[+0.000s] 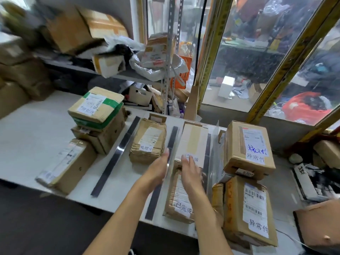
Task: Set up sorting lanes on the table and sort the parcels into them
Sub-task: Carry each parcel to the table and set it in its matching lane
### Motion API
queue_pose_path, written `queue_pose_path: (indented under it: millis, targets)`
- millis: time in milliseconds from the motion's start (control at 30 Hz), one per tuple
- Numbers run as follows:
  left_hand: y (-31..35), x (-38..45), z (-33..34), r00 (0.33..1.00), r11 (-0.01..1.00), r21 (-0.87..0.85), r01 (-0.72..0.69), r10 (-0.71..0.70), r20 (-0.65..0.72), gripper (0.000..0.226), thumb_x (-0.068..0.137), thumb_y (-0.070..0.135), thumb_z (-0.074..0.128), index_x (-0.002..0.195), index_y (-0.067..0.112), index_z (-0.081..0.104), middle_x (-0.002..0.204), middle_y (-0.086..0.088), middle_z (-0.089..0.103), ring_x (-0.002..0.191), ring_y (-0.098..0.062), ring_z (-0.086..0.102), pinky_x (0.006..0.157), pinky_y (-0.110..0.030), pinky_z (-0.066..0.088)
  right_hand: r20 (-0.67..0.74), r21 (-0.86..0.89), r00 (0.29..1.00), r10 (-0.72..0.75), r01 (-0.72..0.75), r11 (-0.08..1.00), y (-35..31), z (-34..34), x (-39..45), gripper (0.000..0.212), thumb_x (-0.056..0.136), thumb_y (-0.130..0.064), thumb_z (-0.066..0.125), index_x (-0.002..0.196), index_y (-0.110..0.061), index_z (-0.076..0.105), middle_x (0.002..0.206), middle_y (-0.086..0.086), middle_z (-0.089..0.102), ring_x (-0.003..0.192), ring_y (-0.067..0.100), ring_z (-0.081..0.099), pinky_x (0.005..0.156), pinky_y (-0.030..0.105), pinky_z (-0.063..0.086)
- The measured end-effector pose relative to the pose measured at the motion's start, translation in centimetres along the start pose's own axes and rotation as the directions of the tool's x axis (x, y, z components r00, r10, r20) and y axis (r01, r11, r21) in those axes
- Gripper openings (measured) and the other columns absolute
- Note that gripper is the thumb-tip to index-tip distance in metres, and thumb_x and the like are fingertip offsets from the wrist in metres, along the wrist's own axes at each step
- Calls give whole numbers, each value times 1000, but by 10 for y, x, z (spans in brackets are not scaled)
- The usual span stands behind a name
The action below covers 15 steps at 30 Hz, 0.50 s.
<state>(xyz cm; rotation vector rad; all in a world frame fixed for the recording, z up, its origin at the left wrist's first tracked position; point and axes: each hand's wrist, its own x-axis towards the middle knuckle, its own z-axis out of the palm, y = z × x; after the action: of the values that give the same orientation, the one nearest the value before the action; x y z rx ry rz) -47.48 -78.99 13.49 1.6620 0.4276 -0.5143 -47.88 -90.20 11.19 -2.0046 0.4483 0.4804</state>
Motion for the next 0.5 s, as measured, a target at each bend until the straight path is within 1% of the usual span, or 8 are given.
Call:
queue_pose_path:
  millis: [67,100,133,167,233,300,433,500]
  targets:
    - [-4,-2,-36,986,993,24,-115,117,-119,77,91,79,19,150,34,39,145,4,51,136,-23,46,117,-47,32,44,-114,992,-115,120,986,-26,21,-4,71,100,-72,23,161,-44,1,172,0,-9,157,33,-13,122,63,4]
    - [-3,-6,-63,960,983,39,-179,183,-212,75,92,78,19,150,36,39,144,7,52,135,-18,46,117,-44,30,70,-182,976,-206,216,959,-45,38,-5,73,99,-72,23,160,-45,-4,171,0,-16,156,31,-19,122,63,1]
    - [-6,-13,-89,921,971,69,-230,240,-307,70,95,75,18,150,37,38,142,11,52,135,-14,44,116,-39,28,104,-239,957,-272,290,927,-57,55,-2,75,98,-73,24,159,-45,-9,169,-1,-23,154,29,-24,122,63,-3]
    - [-9,-22,-118,863,952,112,-285,305,-403,66,97,73,18,152,40,35,149,13,47,139,-12,40,118,-40,28,146,-290,935,-322,352,890,-74,76,-1,76,98,-73,25,158,-46,-13,167,-3,-29,153,27,-28,122,62,-7]
    - [-14,-43,-174,767,922,196,-333,386,-512,70,92,80,18,152,46,31,154,18,39,143,-10,35,118,-44,30,207,-351,874,-440,486,800,-111,115,-5,78,98,-73,27,157,-47,-17,162,-6,-37,150,25,-35,121,60,-13]
    - [-27,-65,-240,651,903,299,-309,430,-625,79,85,84,20,153,45,30,153,20,33,143,-6,30,116,-37,29,296,-393,782,-549,623,676,-155,167,-15,79,97,-75,26,157,-46,-17,163,-5,-37,149,25,-36,122,58,-16]
    - [-56,-109,-363,419,876,462,-138,474,-774,90,76,88,16,155,46,22,167,11,5,154,-11,2,125,-45,9,419,-443,626,-658,774,453,-227,281,-42,79,97,-76,21,158,-44,-16,164,-1,-35,150,28,-34,120,55,-19]
    - [-75,-125,-424,349,867,492,-74,485,-802,89,75,90,12,155,49,14,166,15,-9,152,-7,-9,125,-47,1,456,-441,585,-671,803,401,-253,338,-59,81,95,-78,20,158,-44,-18,163,-1,-38,149,27,-37,122,54,-18]
